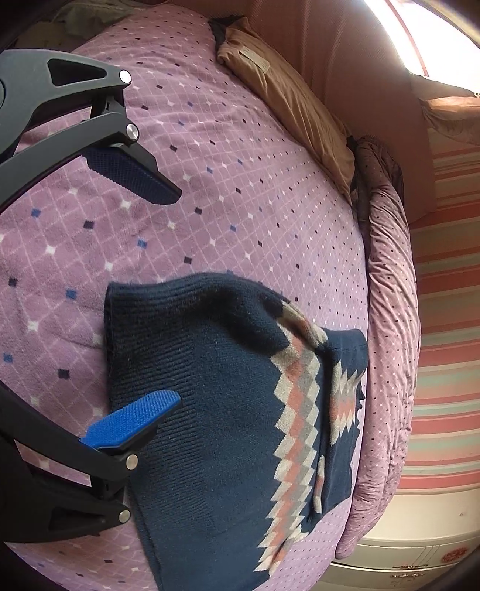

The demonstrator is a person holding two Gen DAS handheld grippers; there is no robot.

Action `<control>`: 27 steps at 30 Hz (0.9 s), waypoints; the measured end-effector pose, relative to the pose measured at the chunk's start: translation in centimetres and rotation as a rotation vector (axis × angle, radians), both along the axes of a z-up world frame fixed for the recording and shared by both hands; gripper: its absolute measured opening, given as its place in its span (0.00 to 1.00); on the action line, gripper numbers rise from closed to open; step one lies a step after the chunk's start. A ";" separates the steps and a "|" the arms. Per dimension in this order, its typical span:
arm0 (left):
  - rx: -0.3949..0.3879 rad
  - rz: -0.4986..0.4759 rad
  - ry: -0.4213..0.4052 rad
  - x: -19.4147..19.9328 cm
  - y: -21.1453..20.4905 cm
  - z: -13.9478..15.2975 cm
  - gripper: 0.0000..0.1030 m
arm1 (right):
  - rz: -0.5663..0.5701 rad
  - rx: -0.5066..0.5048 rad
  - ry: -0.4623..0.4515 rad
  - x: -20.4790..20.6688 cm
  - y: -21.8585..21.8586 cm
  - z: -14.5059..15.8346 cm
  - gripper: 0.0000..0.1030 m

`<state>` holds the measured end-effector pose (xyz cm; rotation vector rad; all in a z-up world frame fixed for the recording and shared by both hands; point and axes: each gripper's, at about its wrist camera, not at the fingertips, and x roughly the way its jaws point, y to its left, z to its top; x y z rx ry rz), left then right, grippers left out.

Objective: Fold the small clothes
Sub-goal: 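Grasp the sweater hem edge with both tools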

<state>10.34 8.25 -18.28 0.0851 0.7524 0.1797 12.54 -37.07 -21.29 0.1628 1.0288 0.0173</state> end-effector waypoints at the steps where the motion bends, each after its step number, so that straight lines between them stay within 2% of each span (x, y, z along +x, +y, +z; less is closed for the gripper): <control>1: 0.000 0.004 0.000 0.0 0.2 0.1 0.97 | 0.000 0.006 -0.002 -0.1 0.1 0.1 0.08; 6: -0.024 0.004 0.004 -0.1 1.4 0.0 0.97 | -0.004 0.021 -0.001 -0.2 -0.4 0.0 0.07; 10: -0.122 -0.036 0.013 -0.2 1.9 -0.7 0.97 | -0.007 0.021 -0.002 -0.3 -0.5 -0.1 0.08; 17: -0.144 -0.012 0.070 0.6 2.2 -3.1 0.97 | -0.009 0.040 -0.005 -0.5 -0.7 0.1 0.08; 18: -0.142 -0.008 0.082 0.9 2.1 -3.5 0.94 | -0.010 0.041 -0.005 -0.5 -0.7 0.1 0.08; 19: -0.137 -0.004 0.101 1.2 1.9 -3.8 0.88 | -0.013 0.045 -0.004 -0.5 -0.7 0.1 0.08; 20: -0.141 -0.012 0.140 1.8 1.6 -4.4 0.61 | -0.017 0.049 -0.004 -0.5 -0.7 0.1 0.08; 21: -0.156 -0.023 0.157 2.1 1.4 -4.6 0.45 | -0.017 0.048 -0.003 -0.5 -0.7 0.1 0.08; 22: -0.159 -0.032 0.159 2.1 0.9 -4.6 0.35 | -0.018 0.047 -0.004 -0.5 -0.6 0.1 0.08; 23: -0.156 -0.048 0.165 2.2 0.4 -4.4 0.17 | -0.018 0.049 -0.004 -0.5 -0.7 0.1 0.08; 24: -0.131 -0.056 0.167 2.3 -0.4 -4.2 0.11 | -0.017 0.049 -0.004 -0.5 -0.7 0.1 0.08; 27: -0.161 -0.030 0.172 2.5 -0.2 -4.1 0.09 | -0.019 0.051 -0.004 -0.5 -0.6 0.1 0.08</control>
